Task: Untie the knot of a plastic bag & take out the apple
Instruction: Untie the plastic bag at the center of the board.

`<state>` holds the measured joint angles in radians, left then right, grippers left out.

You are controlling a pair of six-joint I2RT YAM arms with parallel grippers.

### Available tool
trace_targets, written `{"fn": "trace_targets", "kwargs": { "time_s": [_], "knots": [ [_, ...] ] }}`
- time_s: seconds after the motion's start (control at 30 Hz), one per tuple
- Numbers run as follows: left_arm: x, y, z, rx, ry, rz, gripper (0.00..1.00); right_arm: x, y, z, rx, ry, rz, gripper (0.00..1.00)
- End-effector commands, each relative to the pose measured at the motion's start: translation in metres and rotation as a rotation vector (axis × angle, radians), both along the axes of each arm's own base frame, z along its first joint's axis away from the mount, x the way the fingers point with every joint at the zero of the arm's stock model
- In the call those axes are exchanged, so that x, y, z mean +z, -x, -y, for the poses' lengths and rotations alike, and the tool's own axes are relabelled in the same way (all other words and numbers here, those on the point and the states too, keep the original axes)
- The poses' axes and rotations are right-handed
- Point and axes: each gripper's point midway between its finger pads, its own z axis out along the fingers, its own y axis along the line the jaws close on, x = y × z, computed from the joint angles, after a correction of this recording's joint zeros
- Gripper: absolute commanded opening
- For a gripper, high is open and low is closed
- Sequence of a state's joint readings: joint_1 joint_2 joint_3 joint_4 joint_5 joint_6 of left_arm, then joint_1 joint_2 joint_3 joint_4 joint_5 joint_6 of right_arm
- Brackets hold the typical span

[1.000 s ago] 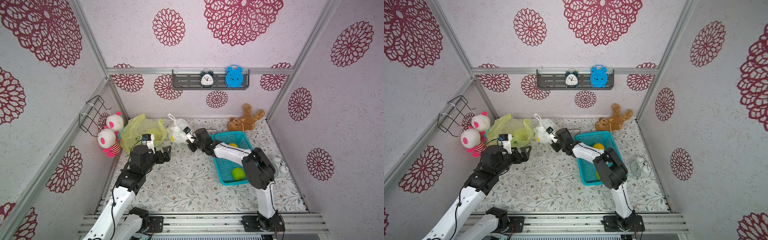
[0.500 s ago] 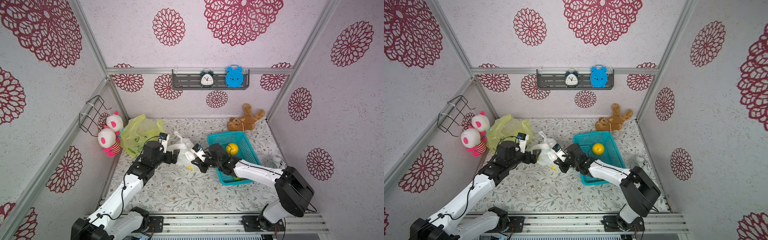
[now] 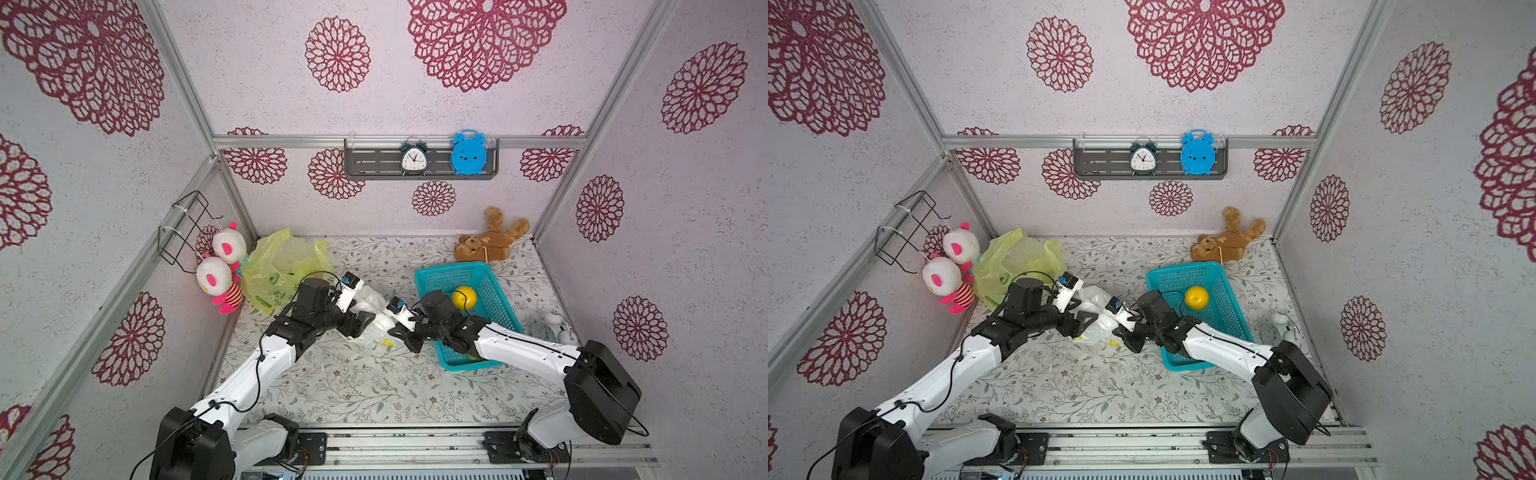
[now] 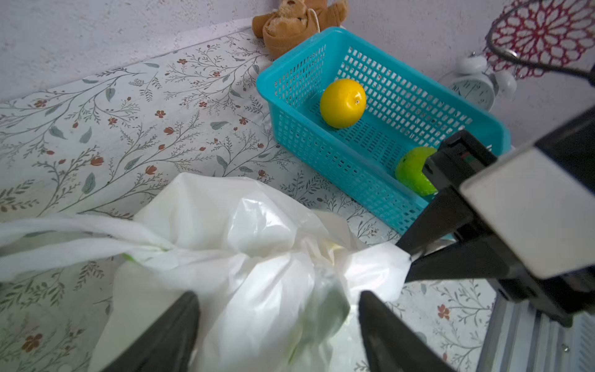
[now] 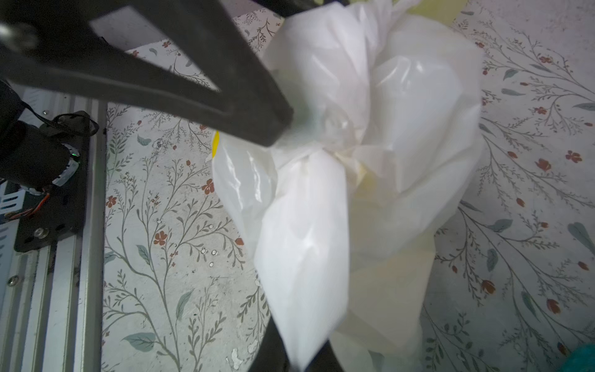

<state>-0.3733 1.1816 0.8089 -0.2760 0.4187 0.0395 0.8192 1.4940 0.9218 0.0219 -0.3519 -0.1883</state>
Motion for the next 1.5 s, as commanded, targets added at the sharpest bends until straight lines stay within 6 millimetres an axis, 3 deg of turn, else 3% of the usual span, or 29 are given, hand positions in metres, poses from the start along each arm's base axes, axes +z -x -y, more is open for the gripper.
{"fn": "trace_targets", "kwargs": {
  "time_s": [0.0, 0.07, 0.13, 0.23, 0.27, 0.3, 0.37, 0.4, 0.43, 0.53, 0.63, 0.8, 0.9, 1.03, 1.17, 1.27, 1.37, 1.47],
  "knots": [
    [-0.021, 0.008, 0.003, -0.055, -0.037, -0.045, 0.62, 0.005, -0.001, 0.001, 0.013, 0.003, 0.028, 0.09],
    [-0.032, 0.003, 0.000, -0.034, -0.068, -0.075, 0.58, 0.005, 0.000, 0.002, 0.015, -0.004, 0.037, 0.09],
    [-0.039, 0.004, 0.001, -0.042, -0.085, -0.129, 0.28, 0.003, -0.001, 0.004, 0.003, -0.003, 0.041, 0.09],
    [-0.041, 0.003, 0.001, -0.034, -0.074, -0.127, 0.03, 0.001, -0.003, 0.005, -0.016, 0.002, 0.029, 0.12],
    [-0.040, 0.003, 0.000, -0.021, -0.070, -0.119, 0.00, 0.002, -0.001, 0.005, -0.013, -0.002, 0.020, 0.19],
    [-0.037, 0.002, -0.001, -0.013, -0.062, -0.101, 0.00, 0.006, -0.002, 0.006, -0.027, -0.014, 0.015, 0.32],
    [-0.030, 0.002, -0.001, -0.004, -0.044, -0.070, 0.00, 0.021, 0.002, 0.007, -0.026, -0.050, -0.006, 0.40],
    [-0.025, 0.002, -0.001, 0.000, -0.033, -0.048, 0.00, 0.033, 0.003, 0.009, -0.033, -0.082, -0.012, 0.55],
    [-0.021, 0.003, -0.001, -0.005, -0.025, -0.024, 0.00, 0.045, 0.004, 0.012, -0.038, -0.111, -0.016, 0.63],
    [-0.010, 0.005, -0.003, -0.002, -0.010, 0.023, 0.00, 0.074, -0.008, 0.019, -0.098, -0.170, 0.025, 0.69],
    [-0.004, 0.008, -0.001, -0.015, 0.007, 0.047, 0.00, 0.075, -0.017, 0.009, -0.081, -0.147, 0.022, 0.68],
    [-0.001, 0.004, -0.002, 0.001, 0.008, 0.049, 0.00, 0.064, -0.014, -0.018, 0.040, -0.126, -0.043, 0.66],
    [-0.002, 0.001, -0.002, 0.012, 0.000, 0.033, 0.00, 0.060, -0.016, -0.023, 0.048, -0.116, -0.028, 0.65],
    [0.000, -0.001, -0.002, 0.020, 0.014, 0.036, 0.00, 0.052, -0.036, -0.021, -0.036, -0.076, 0.002, 0.45],
    [-0.001, -0.004, -0.011, 0.079, -0.001, 0.049, 0.00, 0.051, -0.046, -0.013, -0.103, -0.059, 0.032, 0.16],
    [0.002, -0.012, -0.032, 0.214, -0.026, 0.089, 0.00, 0.050, -0.060, 0.003, -0.210, -0.062, 0.063, 0.00],
    [0.009, -0.022, -0.087, 0.533, -0.016, 0.145, 0.00, 0.055, -0.092, 0.043, -0.445, -0.148, 0.061, 0.00],
    [0.015, -0.011, -0.136, 0.750, 0.149, 0.192, 0.00, 0.064, -0.115, 0.092, -0.665, -0.307, 0.044, 0.00]
  ]
}}
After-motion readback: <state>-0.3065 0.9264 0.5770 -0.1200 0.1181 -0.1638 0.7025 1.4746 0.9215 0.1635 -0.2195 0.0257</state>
